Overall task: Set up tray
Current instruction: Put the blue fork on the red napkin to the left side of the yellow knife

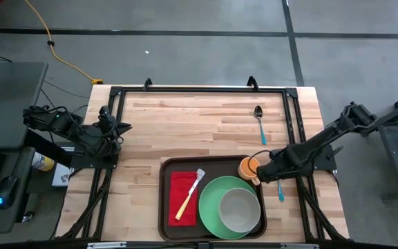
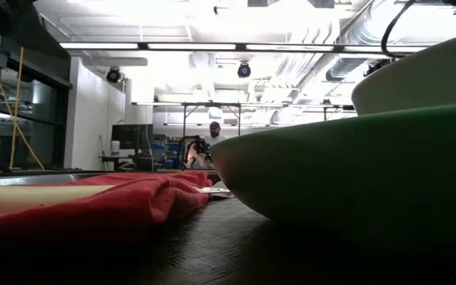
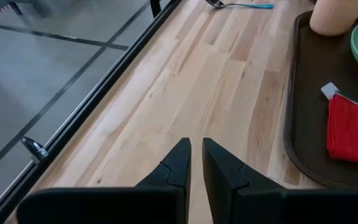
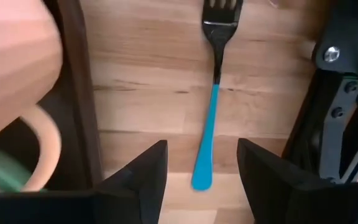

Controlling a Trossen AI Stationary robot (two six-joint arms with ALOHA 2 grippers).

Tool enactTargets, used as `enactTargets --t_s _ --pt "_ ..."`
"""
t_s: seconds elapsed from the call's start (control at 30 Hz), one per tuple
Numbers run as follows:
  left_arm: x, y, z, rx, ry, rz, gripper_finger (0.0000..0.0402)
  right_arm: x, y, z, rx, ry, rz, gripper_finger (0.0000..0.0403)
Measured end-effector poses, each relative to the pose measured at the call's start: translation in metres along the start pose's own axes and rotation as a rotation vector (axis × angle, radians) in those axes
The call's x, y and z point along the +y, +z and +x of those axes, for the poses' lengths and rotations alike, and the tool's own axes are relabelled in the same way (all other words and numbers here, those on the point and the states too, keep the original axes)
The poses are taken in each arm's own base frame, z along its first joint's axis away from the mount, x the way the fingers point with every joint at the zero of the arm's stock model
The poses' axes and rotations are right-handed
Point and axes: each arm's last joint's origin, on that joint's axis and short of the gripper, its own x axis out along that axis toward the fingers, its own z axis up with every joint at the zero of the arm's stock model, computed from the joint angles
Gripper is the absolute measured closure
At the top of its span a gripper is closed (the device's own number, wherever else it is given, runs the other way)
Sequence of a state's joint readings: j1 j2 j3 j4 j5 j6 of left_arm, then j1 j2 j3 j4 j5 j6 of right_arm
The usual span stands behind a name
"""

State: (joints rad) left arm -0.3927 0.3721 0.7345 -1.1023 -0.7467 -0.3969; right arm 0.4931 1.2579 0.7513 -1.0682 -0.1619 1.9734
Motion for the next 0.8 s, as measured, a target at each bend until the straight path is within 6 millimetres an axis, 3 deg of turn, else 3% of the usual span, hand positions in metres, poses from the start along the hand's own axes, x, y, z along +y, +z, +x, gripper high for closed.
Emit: enactTargets --t_s 0.27,0.8 --pt "-0.001 0.0 0.0 0.011 -0.026 -0.001 0.0334 0.014 -0.004 0.016 -0.01 -0.018 0.0 0.0231" --pt "-0.001 -0.001 0.0 0.019 -0.045 -0.001 0.0334 -0.005 -0.016 0.019 -0.067 -0.143 0.001 0.0231"
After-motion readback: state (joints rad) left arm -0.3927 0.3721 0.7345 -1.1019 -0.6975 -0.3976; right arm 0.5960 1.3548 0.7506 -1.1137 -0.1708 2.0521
